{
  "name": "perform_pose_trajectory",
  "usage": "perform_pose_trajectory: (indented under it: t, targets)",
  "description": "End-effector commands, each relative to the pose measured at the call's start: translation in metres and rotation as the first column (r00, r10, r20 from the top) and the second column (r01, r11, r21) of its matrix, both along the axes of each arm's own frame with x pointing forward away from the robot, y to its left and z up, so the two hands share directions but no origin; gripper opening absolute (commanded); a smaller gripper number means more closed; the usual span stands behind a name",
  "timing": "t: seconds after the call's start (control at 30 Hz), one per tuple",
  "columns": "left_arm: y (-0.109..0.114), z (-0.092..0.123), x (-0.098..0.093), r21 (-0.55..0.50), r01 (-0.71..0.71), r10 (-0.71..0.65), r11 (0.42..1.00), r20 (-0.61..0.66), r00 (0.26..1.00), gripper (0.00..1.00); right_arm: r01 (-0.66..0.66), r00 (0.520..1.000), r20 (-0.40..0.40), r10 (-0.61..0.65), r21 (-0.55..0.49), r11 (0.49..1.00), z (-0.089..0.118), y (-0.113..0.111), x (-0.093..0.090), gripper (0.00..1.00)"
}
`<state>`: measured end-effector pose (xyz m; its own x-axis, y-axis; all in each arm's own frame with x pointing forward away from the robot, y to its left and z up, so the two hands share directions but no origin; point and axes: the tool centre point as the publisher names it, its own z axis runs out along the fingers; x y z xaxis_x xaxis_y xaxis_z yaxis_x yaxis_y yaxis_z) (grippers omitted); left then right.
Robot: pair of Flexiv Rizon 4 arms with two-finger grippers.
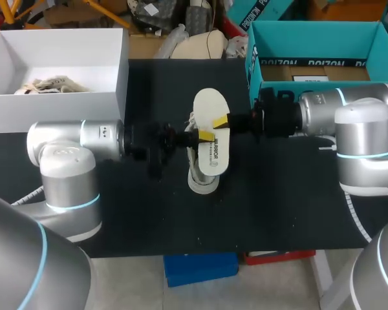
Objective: Take the shoe out of the shoebox, open the shoe tongue, remove and reinsert the insole, then place the shoe into the shoebox
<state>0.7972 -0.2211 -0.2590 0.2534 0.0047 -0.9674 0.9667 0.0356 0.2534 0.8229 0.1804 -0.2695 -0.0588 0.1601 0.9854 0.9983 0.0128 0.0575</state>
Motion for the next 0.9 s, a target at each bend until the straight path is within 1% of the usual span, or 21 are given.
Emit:
perform_pose_trajectory:
  t: [0.03,0.13,0.2,0.27,0.33,0.4,0.43,0.5,0.57,0.9]
  targets:
    - [0.008,0.000,-0.010,0.049,0.005,-0.002,0.999,-0.057,0.998,0.00,0.102,0.994,0.046,-0.098,-0.088,0.991,0.015,-0.007,-0.006,1.00]
    - [0.017,-0.006,-0.018,0.084,0.063,-0.047,0.994,-0.175,0.983,0.00,0.122,0.989,0.103,-0.109,-0.137,0.983,0.024,-0.016,-0.011,1.00]
    - [0.022,-0.010,-0.027,0.139,0.096,-0.071,0.986,-0.174,0.982,0.00,0.141,0.982,0.152,-0.116,-0.167,0.976,0.029,-0.025,-0.016,1.00]
    - [0.028,-0.014,-0.039,0.181,0.159,-0.123,0.971,-0.194,0.973,0.00,0.170,0.972,0.188,-0.139,-0.163,0.972,0.033,-0.034,-0.020,1.00]
    - [0.033,-0.020,-0.048,0.255,0.174,-0.128,0.951,-0.189,0.974,0.00,0.193,0.964,0.219,-0.154,-0.170,0.966,0.037,-0.042,-0.024,1.00]
    - [0.037,-0.024,-0.057,0.295,0.209,-0.150,0.932,-0.211,0.966,0.00,0.200,0.957,0.245,-0.153,-0.180,0.963,0.039,-0.048,-0.027,1.00]
    - [0.040,-0.027,-0.062,0.335,0.221,-0.161,0.916,-0.198,0.967,0.00,0.204,0.953,0.259,-0.154,-0.177,0.963,0.041,-0.050,-0.029,1.00]
    - [0.044,-0.033,-0.070,0.412,0.223,-0.163,0.883,-0.177,0.971,0.00,0.205,0.947,0.288,-0.141,-0.206,0.957,0.044,-0.054,-0.033,1.00]
    - [0.049,-0.037,-0.075,0.474,0.186,-0.147,0.861,-0.118,0.982,0.00,0.217,0.941,0.308,-0.143,-0.220,0.951,0.046,-0.058,-0.038,1.00]
    - [0.049,-0.037,-0.075,0.474,0.186,-0.147,0.861,-0.118,0.982,0.00,0.217,0.941,0.308,-0.143,-0.220,0.951,0.046,-0.058,-0.038,1.00]
